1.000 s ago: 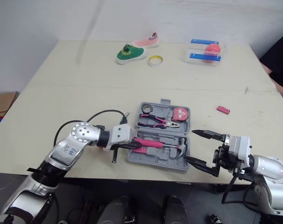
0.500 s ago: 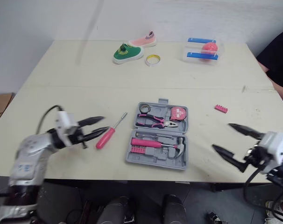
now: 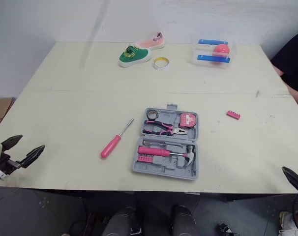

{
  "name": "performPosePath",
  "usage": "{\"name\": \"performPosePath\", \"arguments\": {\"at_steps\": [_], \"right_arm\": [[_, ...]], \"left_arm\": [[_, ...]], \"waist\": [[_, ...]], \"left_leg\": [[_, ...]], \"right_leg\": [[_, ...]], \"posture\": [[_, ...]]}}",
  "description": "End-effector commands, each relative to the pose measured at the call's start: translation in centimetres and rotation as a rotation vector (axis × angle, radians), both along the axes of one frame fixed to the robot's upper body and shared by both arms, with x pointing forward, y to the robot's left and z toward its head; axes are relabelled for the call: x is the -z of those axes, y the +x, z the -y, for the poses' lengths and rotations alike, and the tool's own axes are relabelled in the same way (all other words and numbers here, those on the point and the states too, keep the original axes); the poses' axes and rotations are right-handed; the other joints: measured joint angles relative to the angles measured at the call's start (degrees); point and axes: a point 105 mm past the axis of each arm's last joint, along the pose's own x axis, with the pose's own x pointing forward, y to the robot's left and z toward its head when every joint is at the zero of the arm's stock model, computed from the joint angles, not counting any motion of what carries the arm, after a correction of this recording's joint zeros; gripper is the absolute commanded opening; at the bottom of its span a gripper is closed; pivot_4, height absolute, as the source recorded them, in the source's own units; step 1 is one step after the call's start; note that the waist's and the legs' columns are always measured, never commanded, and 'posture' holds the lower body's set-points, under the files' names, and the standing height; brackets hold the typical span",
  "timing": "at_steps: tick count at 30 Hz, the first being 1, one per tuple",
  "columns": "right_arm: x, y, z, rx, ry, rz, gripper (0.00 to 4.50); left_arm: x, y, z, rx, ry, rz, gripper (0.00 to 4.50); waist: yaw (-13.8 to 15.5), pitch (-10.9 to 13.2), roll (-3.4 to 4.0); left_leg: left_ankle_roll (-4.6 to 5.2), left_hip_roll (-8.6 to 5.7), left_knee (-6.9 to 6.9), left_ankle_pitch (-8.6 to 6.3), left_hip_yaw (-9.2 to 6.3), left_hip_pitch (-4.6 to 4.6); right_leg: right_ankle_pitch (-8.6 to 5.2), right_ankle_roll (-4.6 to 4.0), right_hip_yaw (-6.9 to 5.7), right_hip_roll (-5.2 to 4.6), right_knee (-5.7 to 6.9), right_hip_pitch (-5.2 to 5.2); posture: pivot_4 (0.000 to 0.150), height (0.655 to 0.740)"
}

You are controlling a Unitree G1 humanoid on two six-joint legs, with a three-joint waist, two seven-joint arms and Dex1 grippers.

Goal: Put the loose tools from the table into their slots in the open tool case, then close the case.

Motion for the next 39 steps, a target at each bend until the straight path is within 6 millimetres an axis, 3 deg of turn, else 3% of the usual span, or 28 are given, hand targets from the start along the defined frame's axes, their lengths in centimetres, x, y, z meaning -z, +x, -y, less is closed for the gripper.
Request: {"name": "performPosePath", "arguments": {"at_steps": [1,5,8,14,17,22,32,39], "right_arm": [[-0.9,1.2,-0.9,-0.031,0.029,0.06,4.5],[-1.8,3.7,-2.9,-0.112,0.073,0.1,4.5],[-2.8,7.8,-6.0,-0.246,0.112,0.086,4.5],[-2.5,12.2,-10.1,-0.448,0.145,-0.075,4.5],[-2.6,13.9,-10.8,-0.498,0.155,-0.102,4.5],[-2.6,17.0,-10.2,-0.47,0.095,-0.104,4.5],[-2.5,20.6,-9.6,-0.299,0.03,-0.142,4.5],[-2.0,21.6,-9.5,-0.211,0.011,-0.172,4.5]], "left_arm": [[-2.0,0.5,1.3,0.05,0.004,0.069,4.49],[-3.0,1.3,3.7,0.127,-0.016,0.09,4.49],[-4.6,1.7,9.4,0.403,-0.108,0.021,4.49],[-7.5,2.0,15.3,0.669,-0.116,0.021,4.49],[-8.1,1.8,17.4,0.764,-0.105,0.018,4.49],[-8.4,1.2,20.8,0.895,-0.107,0.014,4.49],[-8.8,0.4,22.4,0.963,-0.1,0.0,4.49],[-9.5,0.2,22.4,0.978,-0.087,-0.009,4.49]], "waist": [[-0.18,0.0,0.0],[-1.0,-0.01,0.01],[-1.53,0.0,0.01],[-1.31,0.03,0.07],[-1.32,0.05,0.08],[-1.47,0.06,0.07],[-1.7,0.06,0.08],[-1.74,0.06,0.09]], "left_leg": [[0.0,0.0,0.01,0.0,0.0,0.01],[-0.02,0.01,0.01,0.01,0.0,0.04],[-0.12,0.0,0.03,0.09,0.0,0.03],[-0.25,-0.02,0.01,0.52,0.08,-0.03],[-0.16,-0.02,0.04,0.6,0.09,-0.06],[0.05,-0.12,0.22,0.68,0.34,-0.04],[-0.19,0.06,0.24,0.82,0.36,-0.03],[-0.22,0.09,0.26,0.82,0.36,-0.04]], "right_leg": [[0.0,0.0,0.01,0.0,0.01,0.0],[0.01,0.0,0.06,-0.01,0.05,0.02],[0.01,0.01,0.06,-0.02,0.13,0.01],[-0.03,-0.07,0.04,0.09,0.35,-0.14],[-0.05,-0.1,-0.04,0.21,0.51,-0.12],[0.06,0.1,-0.18,0.43,0.44,-0.12],[0.01,0.01,0.35,0.73,0.46,-0.17],[0.0,-0.01,0.43,0.78,0.51,-0.18]], "posture": [[0.15,0.74],[0.15,0.74],[0.15,0.74],[0.15,0.74],[0.15,0.74],[0.15,0.74],[0.15,0.74],[0.15,0.74]]}}
